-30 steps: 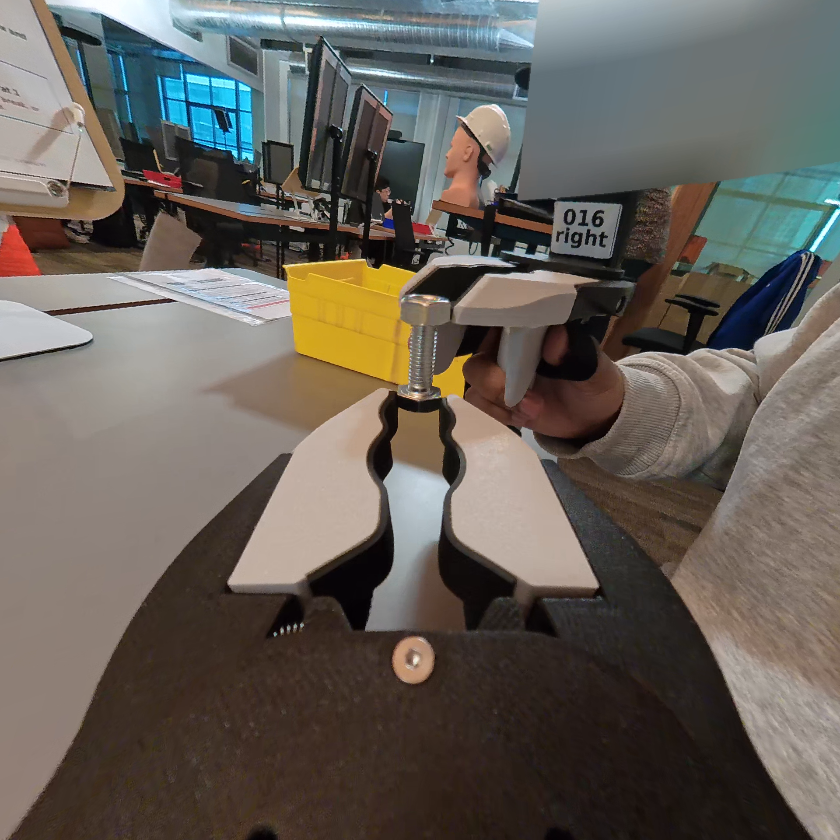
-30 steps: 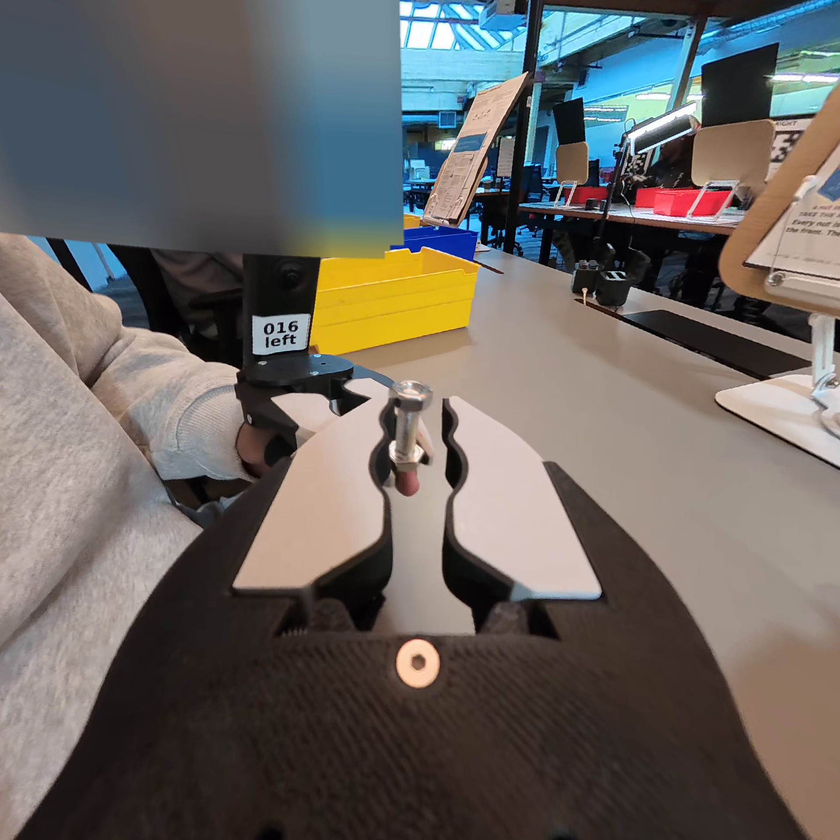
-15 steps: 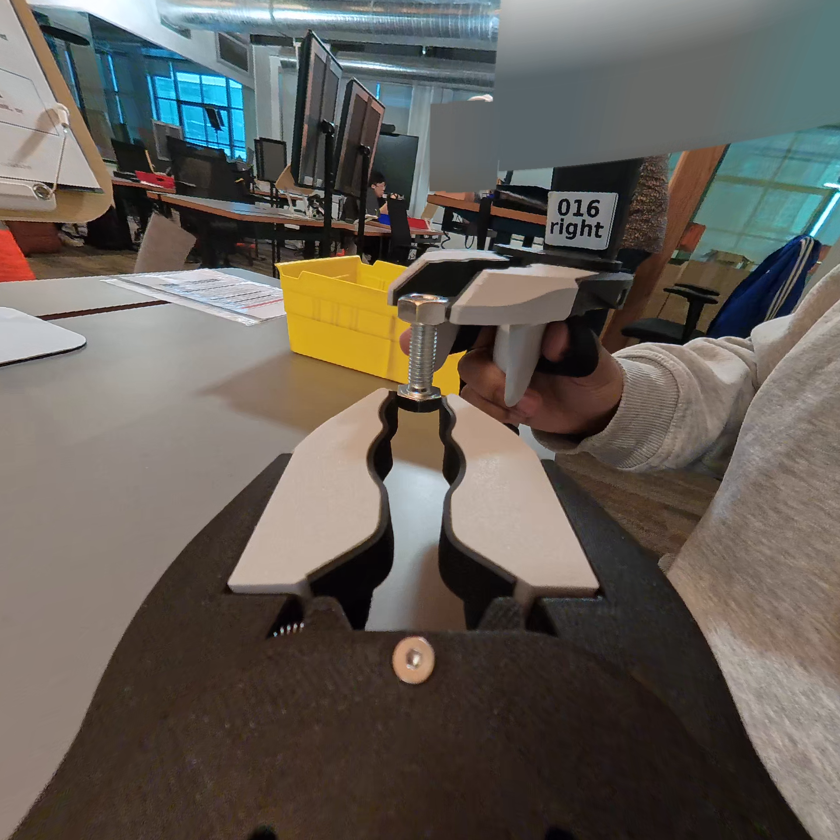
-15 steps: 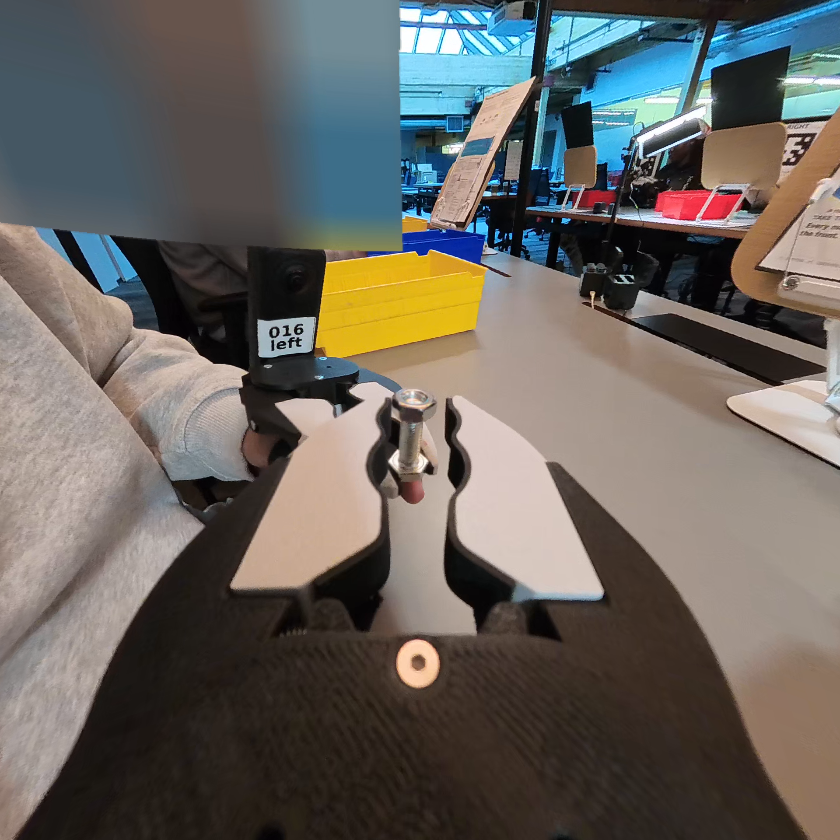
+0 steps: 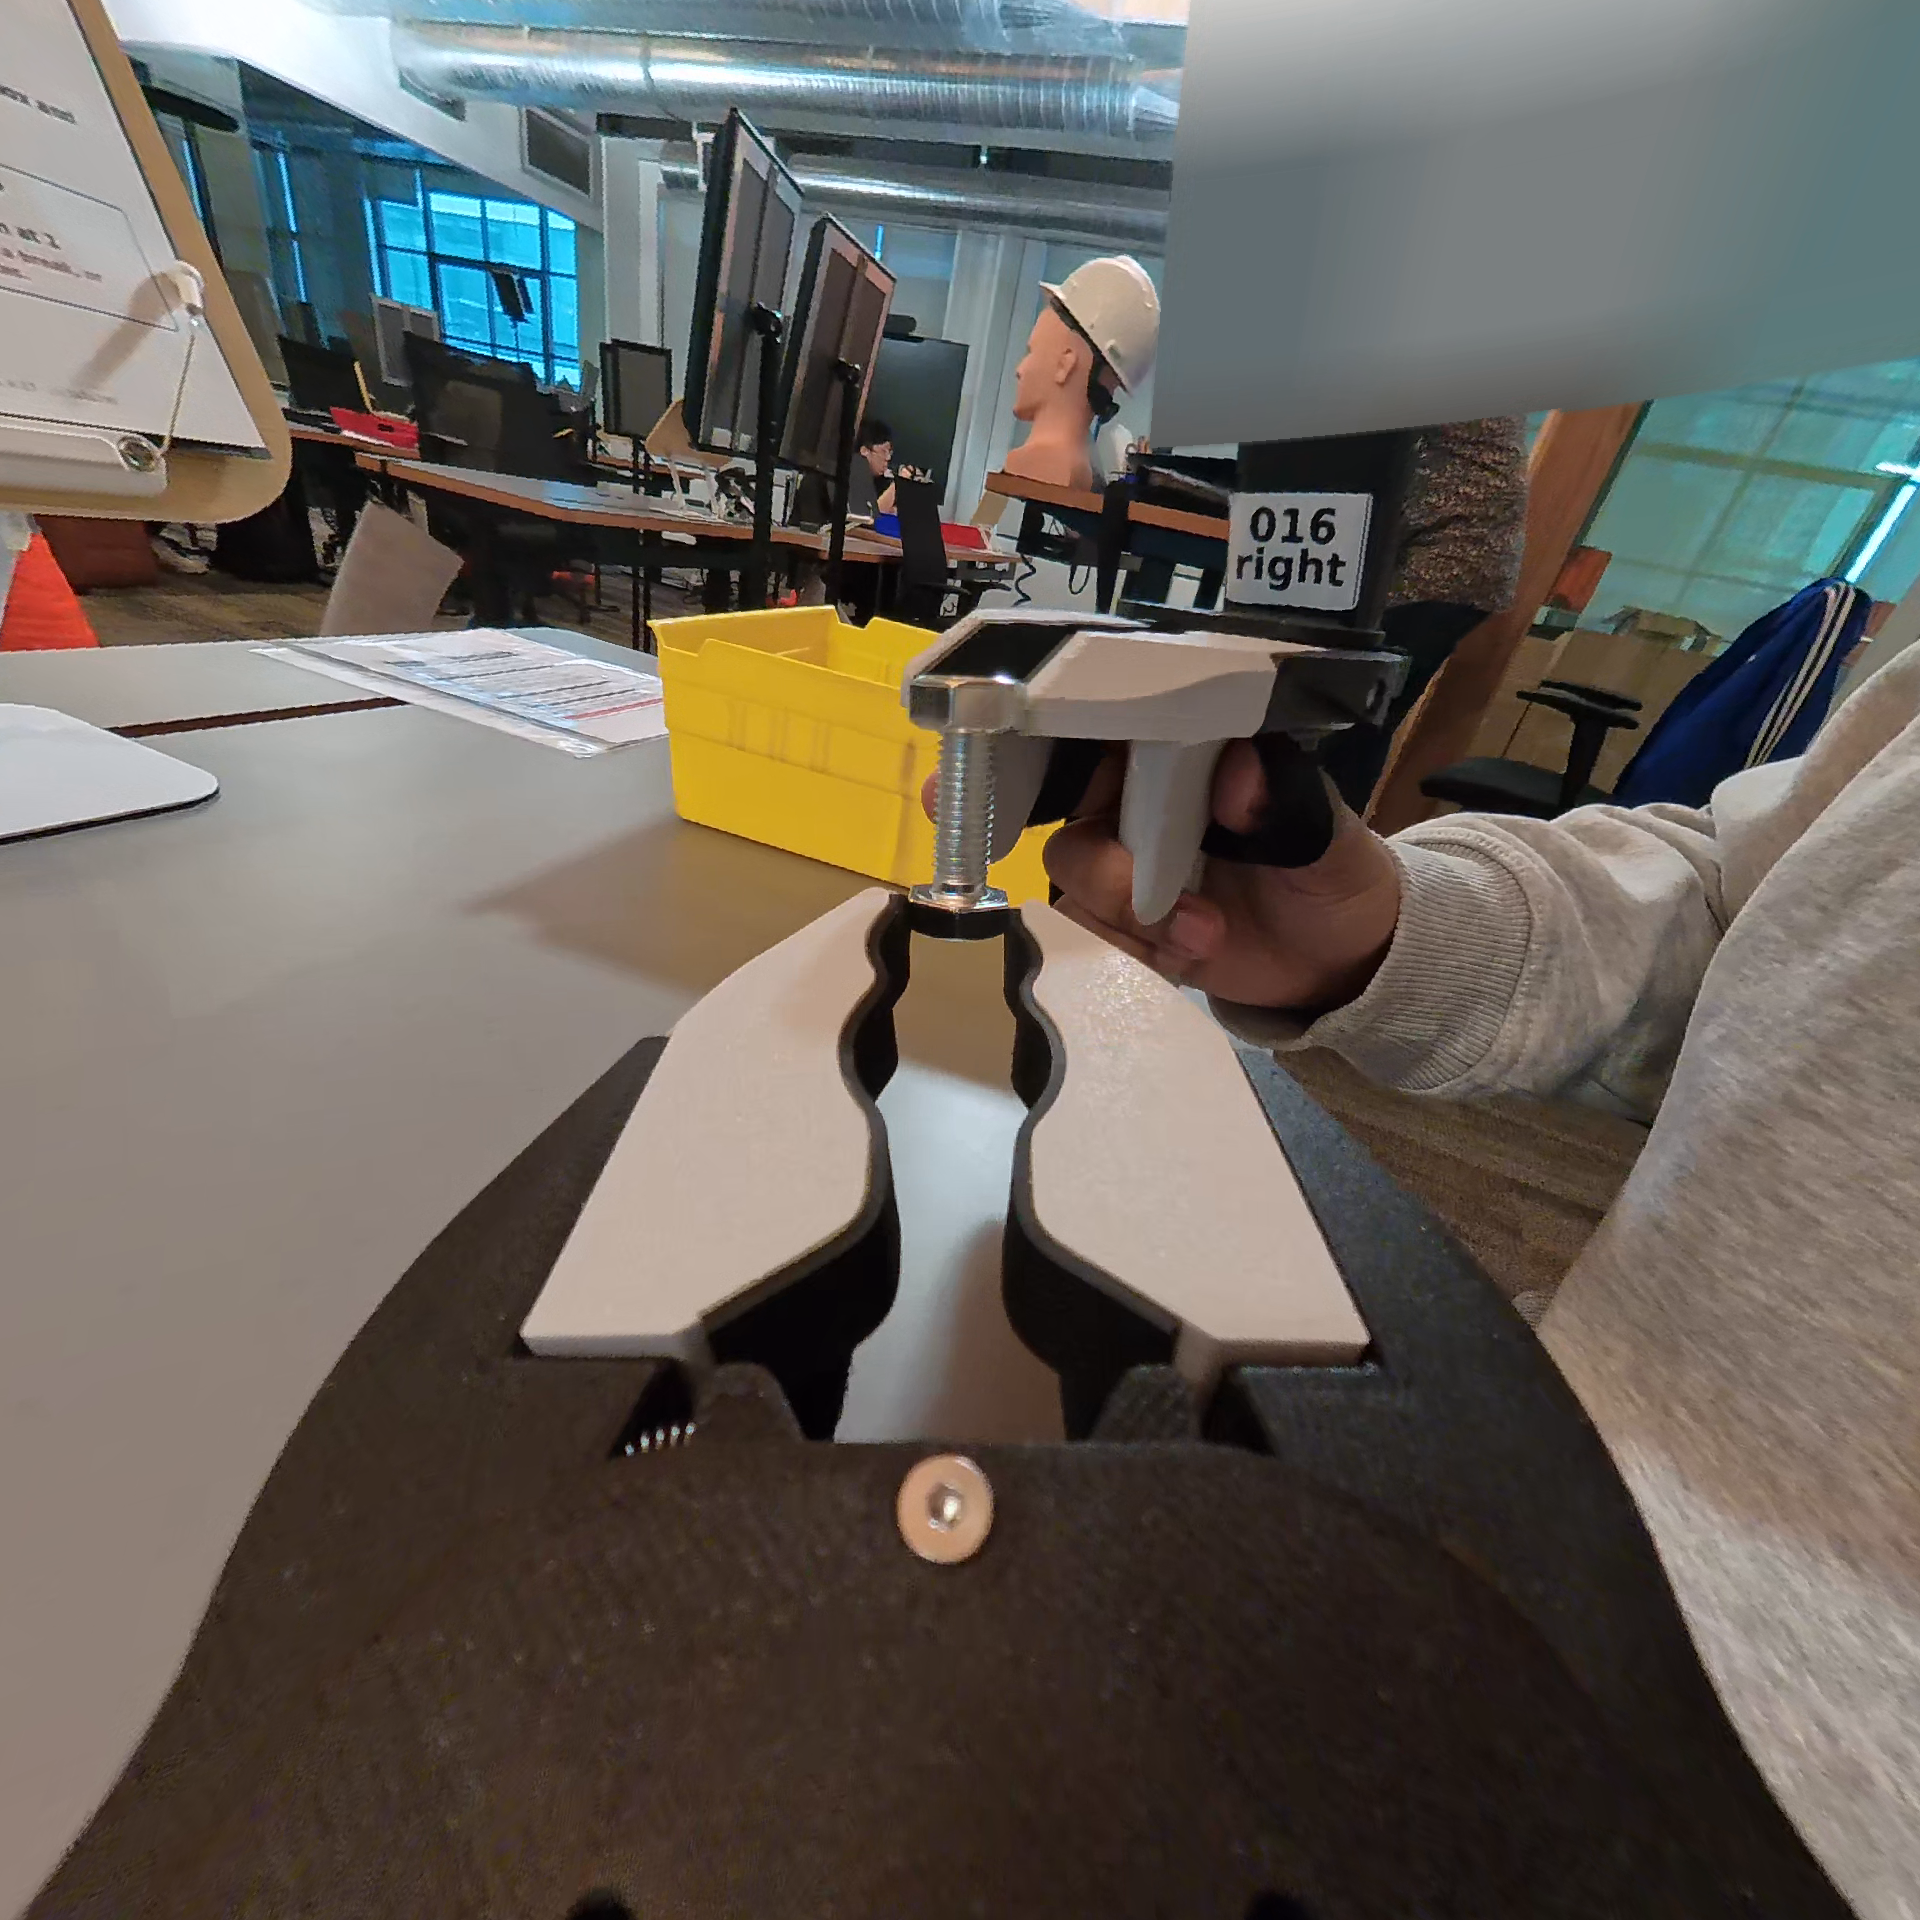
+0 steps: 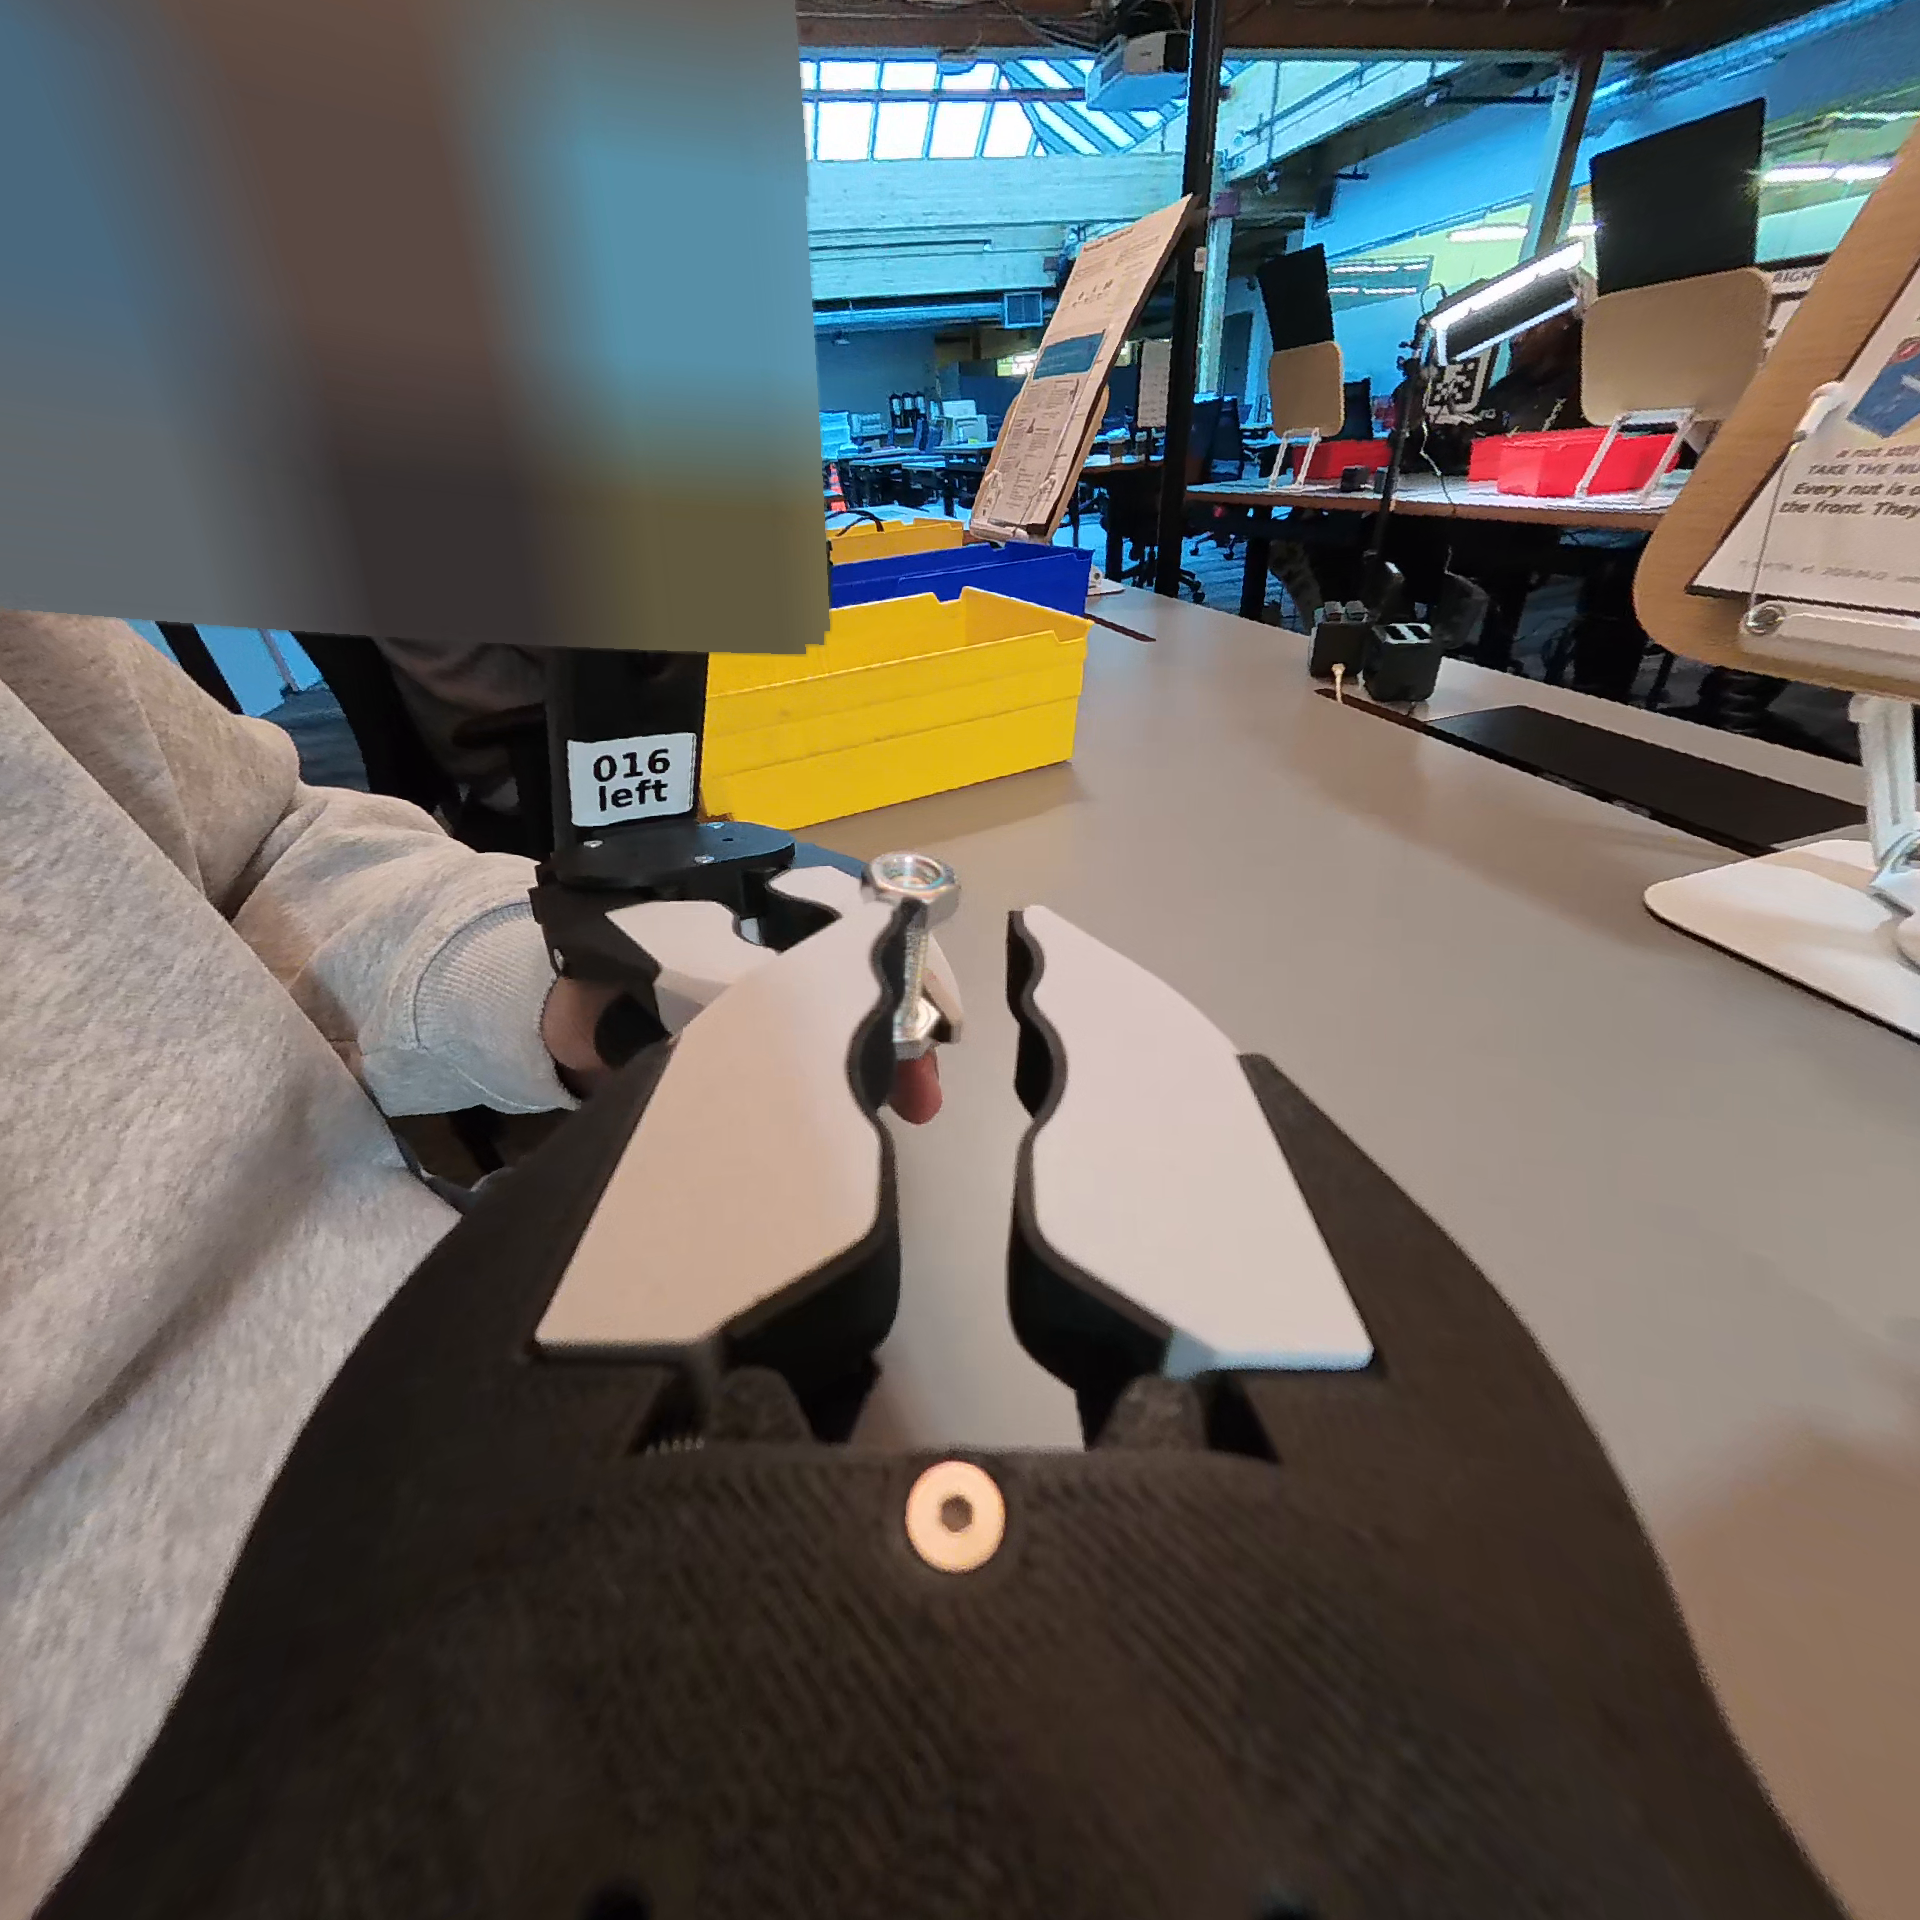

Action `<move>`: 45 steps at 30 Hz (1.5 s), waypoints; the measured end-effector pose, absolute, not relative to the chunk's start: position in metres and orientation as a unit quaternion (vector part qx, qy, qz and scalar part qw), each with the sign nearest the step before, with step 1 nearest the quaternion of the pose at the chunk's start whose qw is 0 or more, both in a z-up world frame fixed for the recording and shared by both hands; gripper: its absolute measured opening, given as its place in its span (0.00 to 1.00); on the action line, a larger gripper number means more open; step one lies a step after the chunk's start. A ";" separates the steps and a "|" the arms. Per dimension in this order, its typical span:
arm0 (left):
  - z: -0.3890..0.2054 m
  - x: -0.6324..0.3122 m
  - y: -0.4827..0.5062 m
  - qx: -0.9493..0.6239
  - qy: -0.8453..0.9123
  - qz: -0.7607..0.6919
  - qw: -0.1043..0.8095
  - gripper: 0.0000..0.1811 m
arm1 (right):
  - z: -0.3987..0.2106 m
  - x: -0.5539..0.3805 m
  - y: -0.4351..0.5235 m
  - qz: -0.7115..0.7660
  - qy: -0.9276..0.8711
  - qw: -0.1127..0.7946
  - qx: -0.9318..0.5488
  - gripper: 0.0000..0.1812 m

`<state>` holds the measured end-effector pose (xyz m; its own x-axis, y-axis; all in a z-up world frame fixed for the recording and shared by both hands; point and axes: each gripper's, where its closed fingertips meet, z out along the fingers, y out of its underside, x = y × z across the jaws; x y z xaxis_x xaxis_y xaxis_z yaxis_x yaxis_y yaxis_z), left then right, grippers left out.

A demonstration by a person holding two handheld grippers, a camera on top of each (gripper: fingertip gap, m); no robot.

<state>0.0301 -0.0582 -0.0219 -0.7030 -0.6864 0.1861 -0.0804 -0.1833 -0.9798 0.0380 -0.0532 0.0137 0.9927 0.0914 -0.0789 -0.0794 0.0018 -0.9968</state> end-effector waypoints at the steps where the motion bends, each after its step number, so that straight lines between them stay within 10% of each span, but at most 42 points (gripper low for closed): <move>1: -0.022 0.030 -0.058 -0.318 0.602 -0.700 0.217 0.10 | 0.014 0.038 -0.054 0.065 -0.005 0.710 -0.701 0.10; 45: -0.021 0.027 -0.064 -0.302 0.608 -0.701 0.219 0.10 | 0.019 0.026 -0.054 0.071 -0.034 0.718 -0.691 0.10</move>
<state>0.0273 -0.0635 -0.0206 -0.7215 -0.6744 0.1570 -0.0608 -0.1642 -0.9846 0.0263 -0.0536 0.0192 0.9875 0.1497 -0.0499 -0.0556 0.0343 -0.9979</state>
